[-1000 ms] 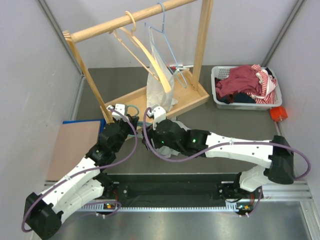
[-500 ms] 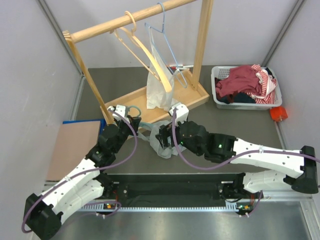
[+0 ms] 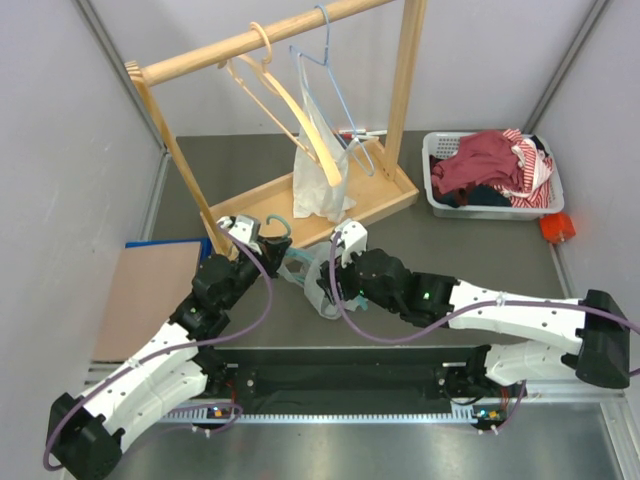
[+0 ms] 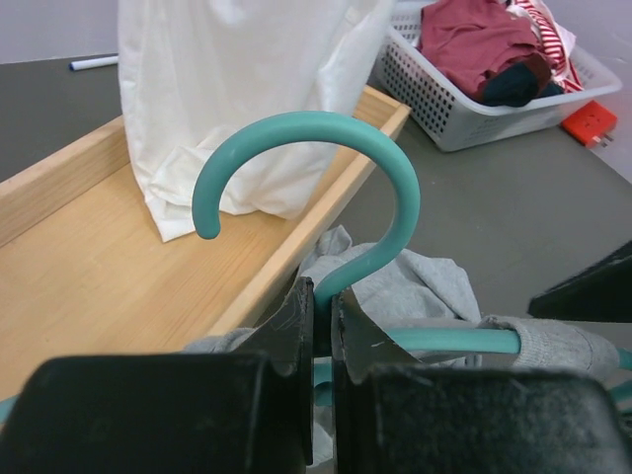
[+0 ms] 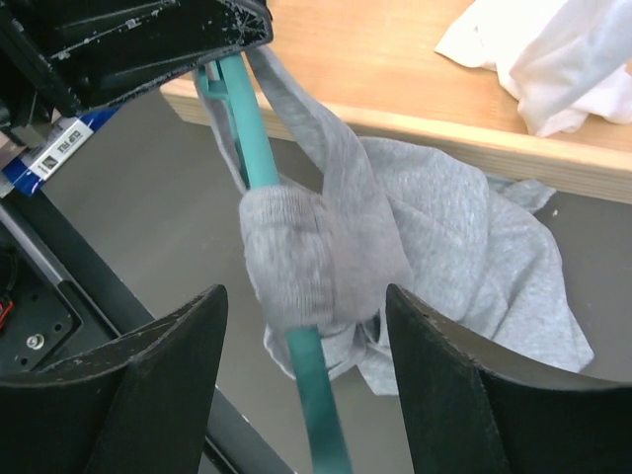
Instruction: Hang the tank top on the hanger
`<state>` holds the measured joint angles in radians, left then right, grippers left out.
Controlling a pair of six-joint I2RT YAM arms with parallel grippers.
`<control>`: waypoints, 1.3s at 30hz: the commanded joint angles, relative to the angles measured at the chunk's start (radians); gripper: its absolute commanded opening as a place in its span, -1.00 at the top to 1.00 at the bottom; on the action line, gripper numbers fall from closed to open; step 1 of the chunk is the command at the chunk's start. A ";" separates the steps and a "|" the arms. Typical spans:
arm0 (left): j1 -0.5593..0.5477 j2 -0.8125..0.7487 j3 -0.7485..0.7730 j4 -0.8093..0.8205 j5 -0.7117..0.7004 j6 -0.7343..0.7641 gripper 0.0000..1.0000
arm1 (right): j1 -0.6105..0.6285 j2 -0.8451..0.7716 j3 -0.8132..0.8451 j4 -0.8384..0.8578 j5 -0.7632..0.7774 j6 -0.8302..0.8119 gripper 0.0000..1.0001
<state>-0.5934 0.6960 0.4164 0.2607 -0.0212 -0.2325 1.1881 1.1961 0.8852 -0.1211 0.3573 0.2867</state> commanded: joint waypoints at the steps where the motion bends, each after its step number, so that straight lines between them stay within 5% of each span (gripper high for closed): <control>1: 0.000 -0.020 -0.007 0.112 0.084 0.018 1.00 | -0.004 0.029 -0.015 0.113 -0.015 -0.038 -0.23; 6: 0.001 -0.035 -0.014 0.121 0.093 0.021 1.00 | -0.005 0.071 -0.006 0.140 0.008 -0.046 0.19; 7: 0.001 -0.036 -0.016 0.121 0.093 0.019 1.00 | -0.005 0.079 -0.005 0.140 0.014 -0.043 0.50; 10: 0.000 -0.039 -0.014 0.120 0.087 0.018 1.00 | -0.004 0.085 -0.011 0.130 0.043 -0.026 1.00; 12: 0.001 -0.039 -0.014 0.117 0.079 0.016 0.77 | -0.004 0.086 -0.023 0.127 0.072 0.002 1.00; 13: 0.001 -0.041 -0.014 0.117 0.076 0.016 0.38 | -0.004 0.082 -0.029 0.127 0.098 0.012 1.00; 17: 0.000 -0.047 -0.018 0.117 0.069 0.013 -0.44 | -0.005 0.047 -0.066 0.124 0.155 0.063 1.00; 20: 0.001 -0.053 -0.019 0.117 0.053 0.007 -0.77 | -0.004 -0.001 -0.088 0.054 0.206 0.100 1.00; 25: 0.001 -0.073 -0.028 0.114 0.000 -0.001 -0.97 | -0.004 -0.102 -0.129 -0.029 0.249 0.132 1.00; 39: 0.000 -0.095 -0.034 0.069 -0.206 -0.039 -0.98 | -0.007 -0.331 -0.104 -0.385 0.328 0.219 1.00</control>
<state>-0.5919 0.6086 0.3889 0.3130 -0.1436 -0.2474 1.1881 0.9234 0.7330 -0.3790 0.6228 0.4690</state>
